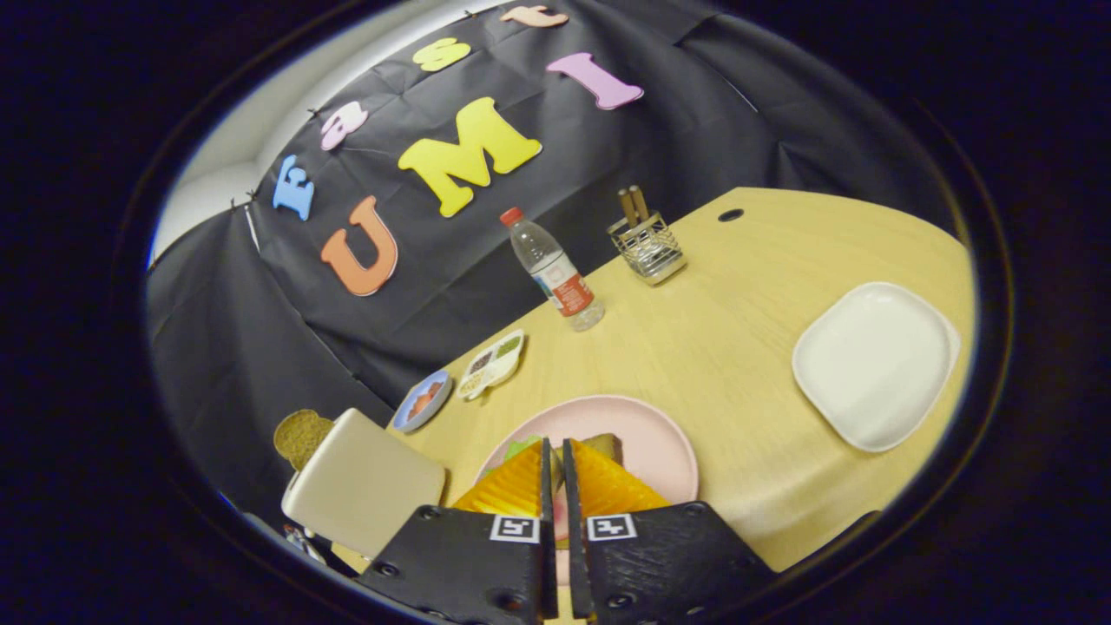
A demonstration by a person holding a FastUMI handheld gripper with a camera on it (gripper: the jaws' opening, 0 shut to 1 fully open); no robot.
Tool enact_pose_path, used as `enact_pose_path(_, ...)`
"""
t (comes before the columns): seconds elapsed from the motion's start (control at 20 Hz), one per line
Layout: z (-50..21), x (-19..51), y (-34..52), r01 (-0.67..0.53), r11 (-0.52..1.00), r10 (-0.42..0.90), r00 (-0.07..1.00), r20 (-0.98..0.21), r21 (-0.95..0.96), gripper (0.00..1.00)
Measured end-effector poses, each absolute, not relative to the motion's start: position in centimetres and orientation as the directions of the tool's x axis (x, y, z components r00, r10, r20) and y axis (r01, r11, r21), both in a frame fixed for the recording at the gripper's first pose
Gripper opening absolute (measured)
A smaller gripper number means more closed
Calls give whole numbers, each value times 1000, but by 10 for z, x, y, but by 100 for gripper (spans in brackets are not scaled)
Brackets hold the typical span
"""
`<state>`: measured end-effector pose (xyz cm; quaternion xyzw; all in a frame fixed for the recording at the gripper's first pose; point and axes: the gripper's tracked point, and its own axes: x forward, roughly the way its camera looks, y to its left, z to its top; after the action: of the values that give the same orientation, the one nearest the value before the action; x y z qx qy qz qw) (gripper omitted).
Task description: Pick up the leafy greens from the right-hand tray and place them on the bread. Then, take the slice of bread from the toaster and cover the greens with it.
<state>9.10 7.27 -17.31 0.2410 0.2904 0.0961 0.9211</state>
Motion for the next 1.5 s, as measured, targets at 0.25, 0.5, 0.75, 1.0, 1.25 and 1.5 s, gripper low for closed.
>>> enact_pose_path(0.25, -179, 90, 67, -53, 908, 282, 813, -510, 417, 50)
enact_pose_path(0.5, -144, 90, 50, -19, 962, 136, 900, -415, 273, 95)
enact_pose_path(0.75, -65, 77, 71, -11, 991, 41, 973, -228, 131, 95)
enact_pose_path(1.0, -5, 53, 133, -31, 997, 38, 992, -117, 65, 95)
enact_pose_path(1.25, 11, 39, 236, -174, 981, 181, 978, -99, 81, 95)
enact_pose_path(1.5, -7, 40, 303, -225, 972, 233, 964, -131, 74, 96)
